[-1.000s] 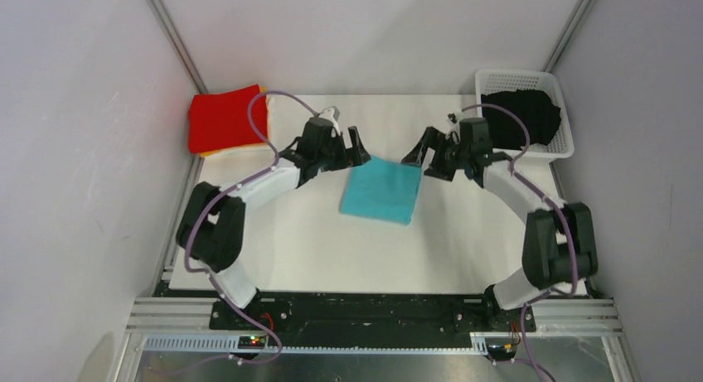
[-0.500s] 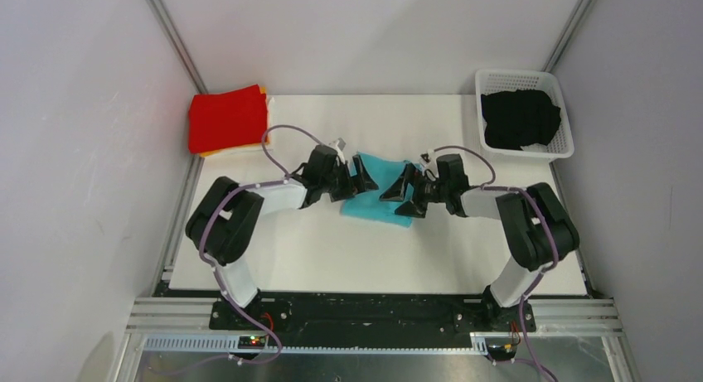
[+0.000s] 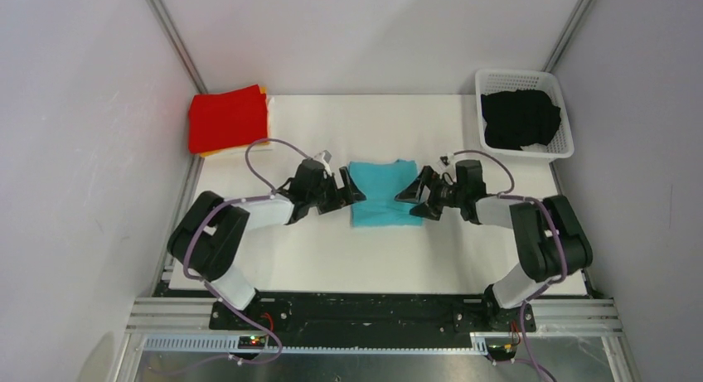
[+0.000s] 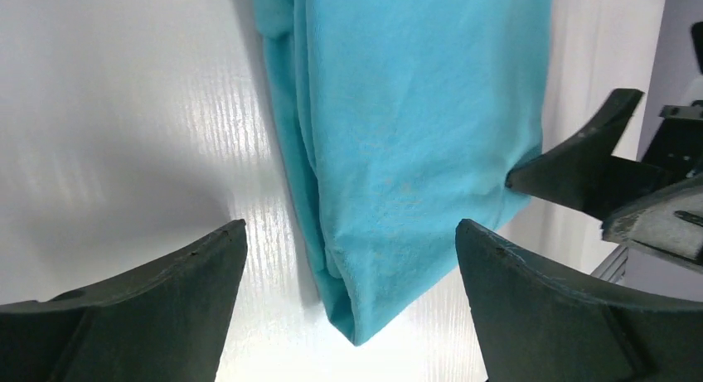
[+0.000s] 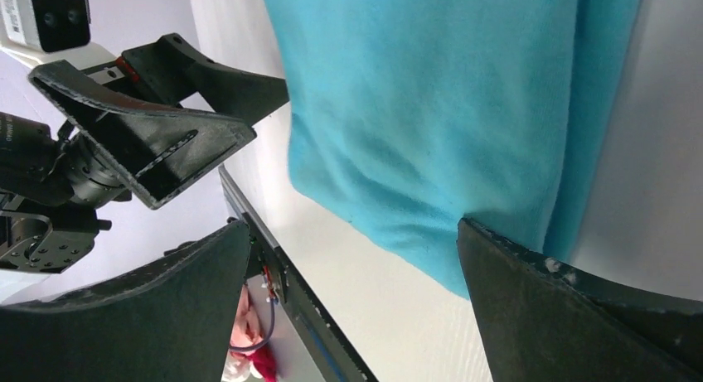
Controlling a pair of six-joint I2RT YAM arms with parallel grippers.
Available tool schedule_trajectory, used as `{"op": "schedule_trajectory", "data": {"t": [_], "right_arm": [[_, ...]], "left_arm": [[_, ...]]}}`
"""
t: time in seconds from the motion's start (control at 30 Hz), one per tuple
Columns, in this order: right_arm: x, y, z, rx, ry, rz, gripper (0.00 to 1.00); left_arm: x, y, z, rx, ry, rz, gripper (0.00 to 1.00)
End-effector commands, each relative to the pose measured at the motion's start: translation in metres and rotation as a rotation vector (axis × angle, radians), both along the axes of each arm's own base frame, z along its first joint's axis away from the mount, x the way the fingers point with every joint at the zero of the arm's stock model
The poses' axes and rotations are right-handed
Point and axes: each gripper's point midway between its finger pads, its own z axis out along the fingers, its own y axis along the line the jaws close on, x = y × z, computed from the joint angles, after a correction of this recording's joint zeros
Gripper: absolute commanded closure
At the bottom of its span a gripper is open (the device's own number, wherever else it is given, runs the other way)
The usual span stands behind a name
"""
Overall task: Fold and stack the t-shirts
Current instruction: Smooth out wrinkles on the folded tshirt
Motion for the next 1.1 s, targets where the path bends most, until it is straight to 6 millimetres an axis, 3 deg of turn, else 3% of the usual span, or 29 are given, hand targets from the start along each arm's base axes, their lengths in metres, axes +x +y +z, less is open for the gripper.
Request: {"op": "schedule_trajectory", "data": {"t": [0.0,0.1,0.13,0.27,0.4,0.47,0.5,0.67,0.77,0.87,0.93,1.0,1.07], "right_arm": [[0.005,-0.012,0.033,-0.063,-0.106,-0.039,0.01],[0.014,-0.009,0.064,-0.057,-0.198,-0.041,0.01],[0.022,-0.007,0.075,-0.053,-0.234,-0.046,0.01],[0.058,-0.001,0.089,-0.071,-0.277,-0.073,0.01],[0.099,0.008,0.083,-0.051,-0.268,-0.087,0.01],[0.116,0.012,0.076,-0.025,-0.244,-0.099,0.01],[0.124,0.013,0.067,-0.015,-0.229,-0.096,0.01],[0.149,0.013,0.035,0.0,-0.184,-0.12,0.0],[0.165,0.006,0.005,-0.016,-0.15,-0.158,0.01],[0.168,0.003,-0.013,-0.014,-0.106,-0.168,0.01],[0.168,0.001,-0.013,-0.017,-0.106,-0.165,0.01],[0.169,-0.003,-0.002,-0.025,-0.133,-0.164,0.01],[0.171,-0.009,0.032,-0.03,-0.202,-0.169,0.01]], "left_arm": [[0.014,0.005,0.047,-0.003,-0.134,0.001,0.0],[0.032,-0.004,0.091,-0.036,-0.24,-0.016,0.0],[0.036,-0.006,0.096,-0.039,-0.253,-0.018,0.0],[0.066,-0.024,0.115,-0.067,-0.275,-0.04,0.0],[0.098,-0.04,0.102,-0.076,-0.229,-0.059,0.0],[0.109,-0.043,0.077,-0.068,-0.168,-0.064,0.0],[0.111,-0.046,0.075,-0.075,-0.158,-0.075,0.0],[0.122,-0.036,0.026,-0.008,-0.076,-0.037,0.0],[0.131,-0.029,0.014,-0.004,-0.041,-0.015,0.0],[0.135,-0.024,0.001,0.017,-0.009,-0.008,0.0],[0.135,-0.024,0.002,0.023,-0.005,-0.021,0.0],[0.135,-0.025,0.01,0.022,-0.021,-0.028,0.0],[0.138,-0.023,0.028,0.03,-0.053,-0.029,0.0]]}}
